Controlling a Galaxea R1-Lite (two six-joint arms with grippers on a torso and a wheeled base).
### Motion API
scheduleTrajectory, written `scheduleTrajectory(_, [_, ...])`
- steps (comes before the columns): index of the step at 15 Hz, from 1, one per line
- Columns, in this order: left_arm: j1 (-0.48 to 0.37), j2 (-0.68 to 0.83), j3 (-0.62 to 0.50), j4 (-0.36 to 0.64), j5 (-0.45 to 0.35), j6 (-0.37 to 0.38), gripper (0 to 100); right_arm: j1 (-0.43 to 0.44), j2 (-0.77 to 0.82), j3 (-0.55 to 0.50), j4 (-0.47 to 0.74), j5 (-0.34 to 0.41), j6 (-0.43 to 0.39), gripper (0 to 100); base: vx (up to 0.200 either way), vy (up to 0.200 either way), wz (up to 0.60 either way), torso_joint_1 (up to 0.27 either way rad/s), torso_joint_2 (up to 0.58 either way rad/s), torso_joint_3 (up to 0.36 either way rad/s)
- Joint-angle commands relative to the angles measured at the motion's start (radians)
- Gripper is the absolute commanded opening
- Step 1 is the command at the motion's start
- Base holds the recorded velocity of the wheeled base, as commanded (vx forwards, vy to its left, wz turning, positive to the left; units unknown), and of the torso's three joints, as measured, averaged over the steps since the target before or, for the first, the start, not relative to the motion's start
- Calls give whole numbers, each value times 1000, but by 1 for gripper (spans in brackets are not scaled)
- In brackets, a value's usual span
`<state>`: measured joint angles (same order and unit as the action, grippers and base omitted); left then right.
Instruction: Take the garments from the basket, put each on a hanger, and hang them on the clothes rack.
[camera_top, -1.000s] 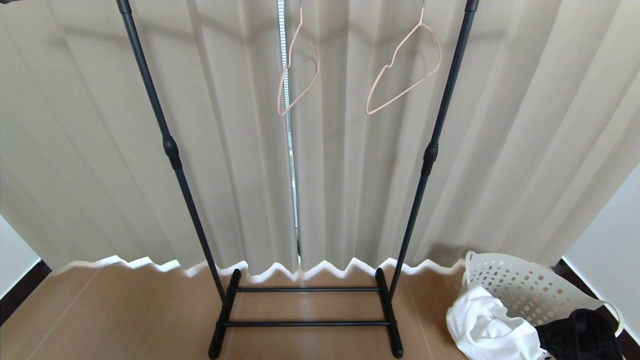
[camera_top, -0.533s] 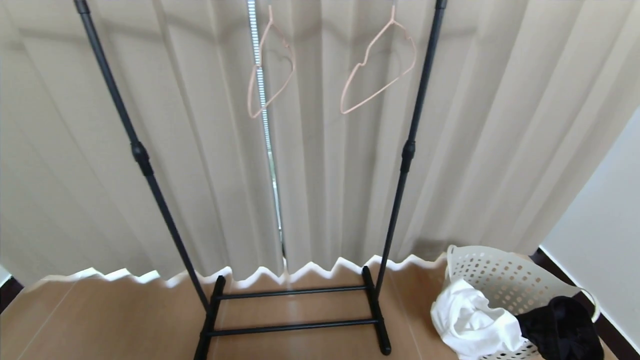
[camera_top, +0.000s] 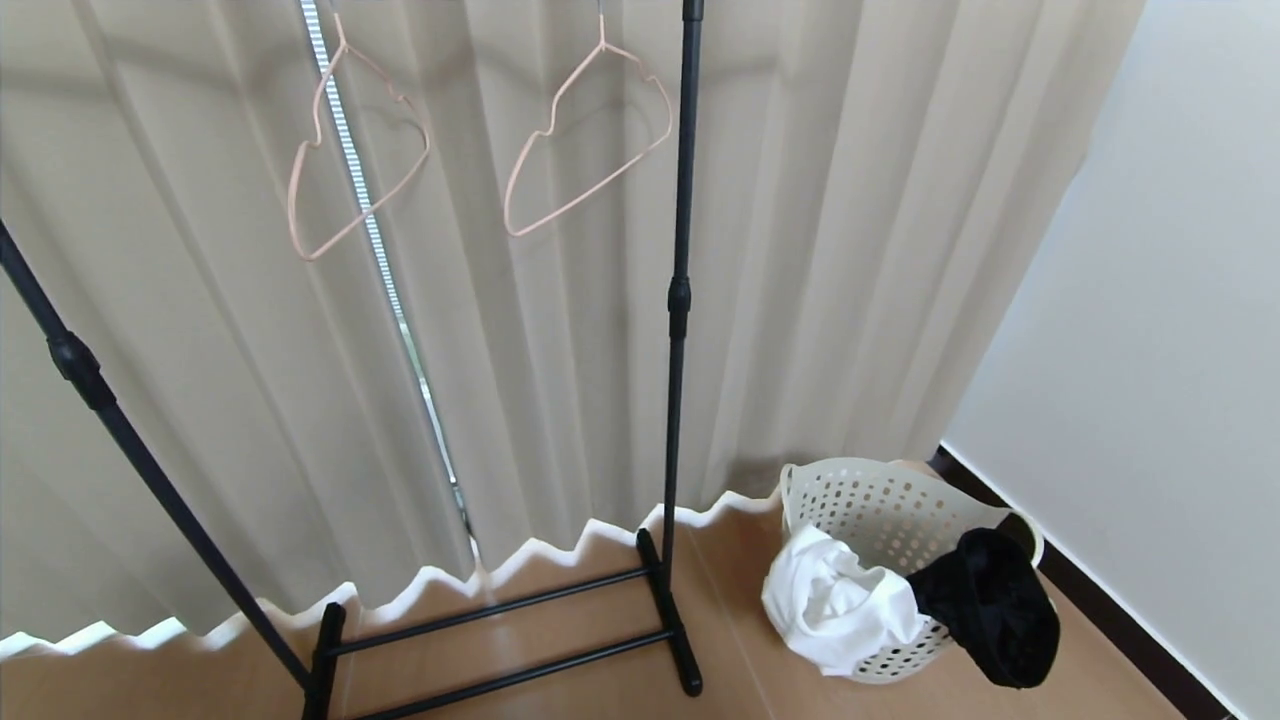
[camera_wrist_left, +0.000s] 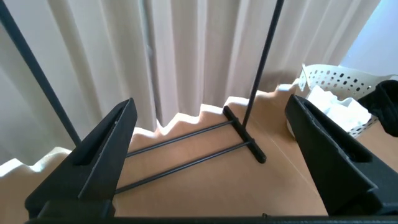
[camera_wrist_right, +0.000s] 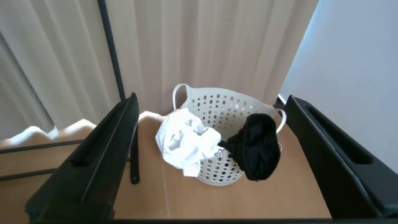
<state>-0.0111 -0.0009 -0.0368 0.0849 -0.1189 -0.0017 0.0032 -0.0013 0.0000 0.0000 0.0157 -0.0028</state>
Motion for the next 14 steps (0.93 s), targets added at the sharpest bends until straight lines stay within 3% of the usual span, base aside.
scheduleTrajectory(1, [0, 1, 0, -1, -1, 0, 100, 3, 1, 0, 0, 1, 0, 100, 0, -200, 0, 2, 2, 2])
scheduleTrajectory(5, [0, 1, -2, -1, -1, -1, 100, 3, 1, 0, 0, 1, 0, 100, 0, -200, 0, 0, 4, 0])
scheduleTrajectory(8, [0, 1, -2, -1, -1, -1, 100, 3, 1, 0, 0, 0, 0, 100, 200, 0, 0, 4, 4, 7])
scheduleTrajectory(10, [0, 1, -2, -1, -1, -1, 100, 3, 1, 0, 0, 0, 0, 100, 0, 0, 0, 0, 0, 0])
scheduleTrajectory(14, [0, 1, -2, -1, -1, -1, 100, 3, 1, 0, 0, 0, 0, 100, 0, 0, -450, -1, 7, 2])
